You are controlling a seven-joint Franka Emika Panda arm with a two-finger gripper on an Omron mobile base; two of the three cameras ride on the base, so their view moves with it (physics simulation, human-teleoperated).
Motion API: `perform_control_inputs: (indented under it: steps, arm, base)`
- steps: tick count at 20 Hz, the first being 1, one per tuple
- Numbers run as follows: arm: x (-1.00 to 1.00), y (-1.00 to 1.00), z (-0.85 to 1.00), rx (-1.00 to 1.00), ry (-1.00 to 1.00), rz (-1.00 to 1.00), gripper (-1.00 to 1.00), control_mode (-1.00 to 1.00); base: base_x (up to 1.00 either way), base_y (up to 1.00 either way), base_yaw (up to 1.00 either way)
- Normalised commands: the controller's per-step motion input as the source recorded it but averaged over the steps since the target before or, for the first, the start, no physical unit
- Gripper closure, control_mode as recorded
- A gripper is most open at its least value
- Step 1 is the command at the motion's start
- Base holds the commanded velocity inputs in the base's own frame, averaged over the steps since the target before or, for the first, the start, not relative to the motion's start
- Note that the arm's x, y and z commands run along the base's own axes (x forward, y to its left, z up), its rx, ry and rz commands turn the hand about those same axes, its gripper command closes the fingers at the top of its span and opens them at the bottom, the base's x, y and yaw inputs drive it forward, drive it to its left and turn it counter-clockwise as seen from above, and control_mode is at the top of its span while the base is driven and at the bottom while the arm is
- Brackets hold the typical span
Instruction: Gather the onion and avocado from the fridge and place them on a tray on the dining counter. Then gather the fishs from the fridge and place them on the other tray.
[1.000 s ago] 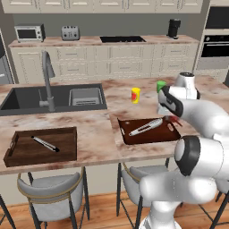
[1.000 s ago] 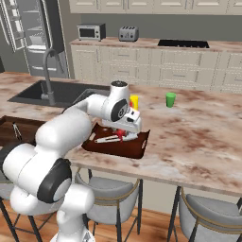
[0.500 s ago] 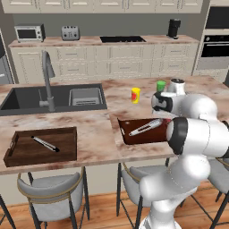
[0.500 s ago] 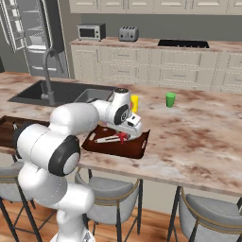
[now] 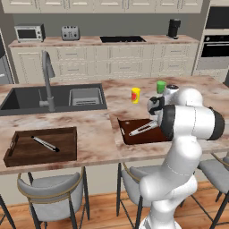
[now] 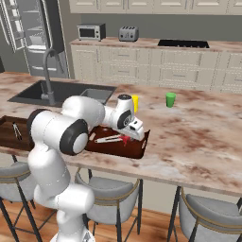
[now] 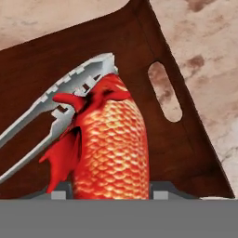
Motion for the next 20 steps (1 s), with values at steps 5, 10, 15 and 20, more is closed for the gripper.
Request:
perform_control_inputs:
  steps: [5,10,15,20]
  arm:
    - [0.37,-0.08,-0.38,0.00,0.00,-0.07,1.00,-1.00]
    - [0.27,-0.03,-0.33,0.00,0.00,-0.05,1.00,-1.00]
    - [-0.03,0.08,-0.31,0.00,-0.02,-0.01,-1.00,-1.00]
    - [-0.25,0.16,-0.15,0.00,-0.08,-0.02,-1.00,-1.00]
  base:
    - [0.00,0.00,0.00]
    - [0.00,0.00,0.00]
    - [0.00,0.00,0.00]
    - [0.00,0.00,0.00]
